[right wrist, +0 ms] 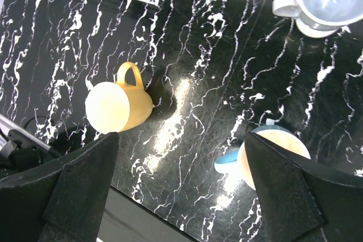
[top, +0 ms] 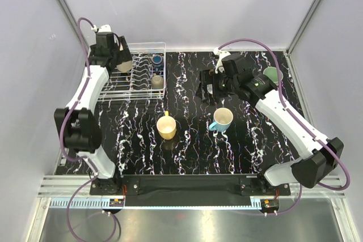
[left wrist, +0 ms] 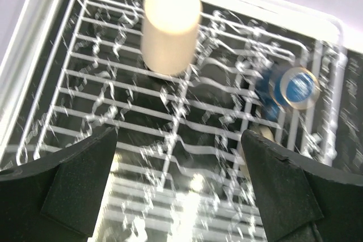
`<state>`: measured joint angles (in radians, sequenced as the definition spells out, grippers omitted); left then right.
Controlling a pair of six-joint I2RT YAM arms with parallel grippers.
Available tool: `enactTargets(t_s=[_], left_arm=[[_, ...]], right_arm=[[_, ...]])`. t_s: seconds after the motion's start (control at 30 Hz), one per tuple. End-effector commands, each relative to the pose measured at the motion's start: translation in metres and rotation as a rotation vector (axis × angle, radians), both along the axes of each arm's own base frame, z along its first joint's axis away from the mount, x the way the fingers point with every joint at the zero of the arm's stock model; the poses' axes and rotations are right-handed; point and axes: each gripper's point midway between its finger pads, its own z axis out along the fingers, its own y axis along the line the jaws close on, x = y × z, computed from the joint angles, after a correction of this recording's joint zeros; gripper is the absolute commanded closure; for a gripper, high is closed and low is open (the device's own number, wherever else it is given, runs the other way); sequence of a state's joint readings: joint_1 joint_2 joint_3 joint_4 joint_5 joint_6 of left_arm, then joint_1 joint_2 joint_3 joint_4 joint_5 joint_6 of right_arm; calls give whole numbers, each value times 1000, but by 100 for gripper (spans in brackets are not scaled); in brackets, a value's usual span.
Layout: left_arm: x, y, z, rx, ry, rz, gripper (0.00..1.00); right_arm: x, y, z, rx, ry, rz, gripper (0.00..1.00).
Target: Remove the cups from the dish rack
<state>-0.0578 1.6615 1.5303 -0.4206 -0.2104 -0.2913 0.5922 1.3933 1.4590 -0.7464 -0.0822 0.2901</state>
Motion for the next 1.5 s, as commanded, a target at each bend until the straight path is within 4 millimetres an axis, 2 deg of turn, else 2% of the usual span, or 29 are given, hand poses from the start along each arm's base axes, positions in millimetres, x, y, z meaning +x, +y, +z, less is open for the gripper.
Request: enactTargets(t_s=[0.0,0.07,0.17,0.2,0.23,0.27,0.3,0.4,0.5,0.8,1.1,1.33,1.47], left_arm=[[37,20,29,70,-98,16,2],[56,30,19,90,-90,35,2],[81,30,7,70,-90,15,3],[86,39,5,60,-94,7,3],[93,42,-7,56,-80,6,4],[100,42,-3,61,-100,-1,4],[105,42,-13,65,-88,-18,4],[117,41,-14,86,-109,-49,4],[126,43,-29,93,-99,-52,4],[143,34,-50,83,-120,-122,7],[151,37,-52,109,-132,-121,9],[155,40,-61,116,-126,-113,11],[157,40,-61,115,-130,-114,19]], right_arm=[[2,11,16,56,-73,44,0],[3,15,15,71,-76,53,0],[5,20,14,88,-73,71,0],[6,22,11,84,-69,75,0],[6,23,11,88,-66,81,0],[8,24,12,90,-71,80,0],[9,25,10,88,-68,80,0],[13,28,8,85,-71,85,0],[18,30,5,76,-69,88,0],[20,34,-4,68,-52,95,0],[20,34,-3,70,-56,98,0],[22,36,-7,65,-48,104,0],[21,39,-9,68,-41,116,0]])
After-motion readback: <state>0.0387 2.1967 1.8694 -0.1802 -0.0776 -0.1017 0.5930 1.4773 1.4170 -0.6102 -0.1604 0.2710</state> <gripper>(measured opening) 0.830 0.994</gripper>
